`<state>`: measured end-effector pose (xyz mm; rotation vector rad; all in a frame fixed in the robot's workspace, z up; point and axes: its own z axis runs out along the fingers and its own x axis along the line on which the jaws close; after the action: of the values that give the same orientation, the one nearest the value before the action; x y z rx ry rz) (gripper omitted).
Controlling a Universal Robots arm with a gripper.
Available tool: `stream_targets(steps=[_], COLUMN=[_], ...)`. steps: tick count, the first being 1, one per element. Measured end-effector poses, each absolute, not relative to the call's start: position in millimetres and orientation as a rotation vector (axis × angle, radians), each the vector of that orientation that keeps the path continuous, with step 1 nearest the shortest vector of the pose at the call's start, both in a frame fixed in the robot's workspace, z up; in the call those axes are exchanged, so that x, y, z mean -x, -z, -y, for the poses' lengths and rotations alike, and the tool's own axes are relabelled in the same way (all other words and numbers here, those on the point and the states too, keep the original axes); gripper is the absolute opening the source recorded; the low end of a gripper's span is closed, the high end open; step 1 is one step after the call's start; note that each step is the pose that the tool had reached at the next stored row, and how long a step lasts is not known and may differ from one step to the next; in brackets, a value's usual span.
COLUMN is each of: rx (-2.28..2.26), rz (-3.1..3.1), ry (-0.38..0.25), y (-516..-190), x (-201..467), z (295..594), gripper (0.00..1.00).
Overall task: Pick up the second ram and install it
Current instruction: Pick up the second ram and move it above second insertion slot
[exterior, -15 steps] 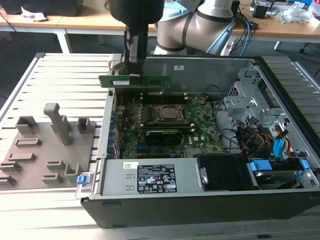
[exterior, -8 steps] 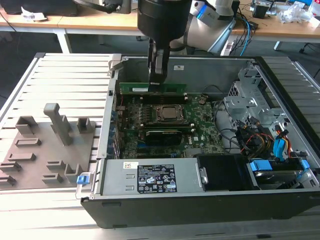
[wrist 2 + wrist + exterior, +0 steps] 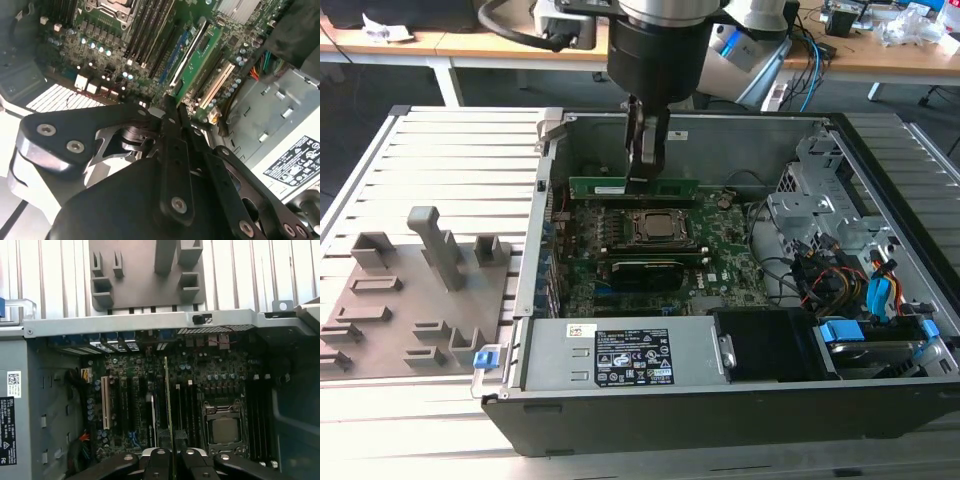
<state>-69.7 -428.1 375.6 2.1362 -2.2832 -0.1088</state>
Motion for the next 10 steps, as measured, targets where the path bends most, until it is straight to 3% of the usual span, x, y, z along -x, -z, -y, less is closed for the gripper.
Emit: stream_targets(steps=[10], rx=[-2.135], rz=[2.282], ry=[0.11], y=[-348], x=[59], z=[427], gripper=[0.14])
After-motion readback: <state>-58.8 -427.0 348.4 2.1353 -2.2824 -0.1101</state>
